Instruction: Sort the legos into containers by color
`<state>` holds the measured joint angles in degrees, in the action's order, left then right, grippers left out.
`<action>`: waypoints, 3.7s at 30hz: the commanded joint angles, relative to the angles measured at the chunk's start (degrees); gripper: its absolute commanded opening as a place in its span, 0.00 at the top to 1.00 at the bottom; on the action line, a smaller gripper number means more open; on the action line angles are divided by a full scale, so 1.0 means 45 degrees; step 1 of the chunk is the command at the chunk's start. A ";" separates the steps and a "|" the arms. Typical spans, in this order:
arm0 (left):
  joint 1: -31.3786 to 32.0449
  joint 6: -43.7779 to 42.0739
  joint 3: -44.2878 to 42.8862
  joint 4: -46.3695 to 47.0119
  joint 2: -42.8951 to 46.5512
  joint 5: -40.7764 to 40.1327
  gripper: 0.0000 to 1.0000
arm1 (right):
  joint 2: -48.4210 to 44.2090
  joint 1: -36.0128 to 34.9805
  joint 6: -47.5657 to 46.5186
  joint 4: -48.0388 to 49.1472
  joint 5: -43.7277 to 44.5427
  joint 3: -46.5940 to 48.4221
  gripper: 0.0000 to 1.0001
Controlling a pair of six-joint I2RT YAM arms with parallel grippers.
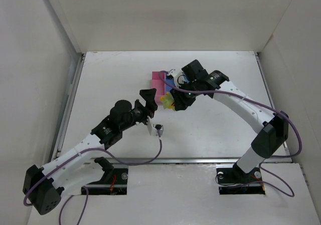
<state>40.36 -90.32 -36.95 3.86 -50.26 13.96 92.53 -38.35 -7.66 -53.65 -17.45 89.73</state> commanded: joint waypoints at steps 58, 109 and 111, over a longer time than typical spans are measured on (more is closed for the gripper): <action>0.0817 -0.7174 0.1082 0.2268 -0.0491 0.1352 0.93 | 0.0707 -0.0834 0.0589 0.0457 -0.2547 0.1133 1.00; 0.0817 0.5398 0.3404 0.0833 -0.0879 -0.0764 1.00 | 0.1137 -0.0463 0.1488 -0.0461 -0.1004 -0.0527 1.00; 0.0817 0.6123 0.3756 0.2454 -0.2007 -0.1711 1.00 | 0.1137 -0.0463 0.1488 -0.0461 -0.1004 -0.0410 1.00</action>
<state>44.16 -75.75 -21.74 2.28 -55.27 13.19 98.08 -40.56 -1.43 -57.39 -22.24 85.91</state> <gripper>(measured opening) 0.351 0.428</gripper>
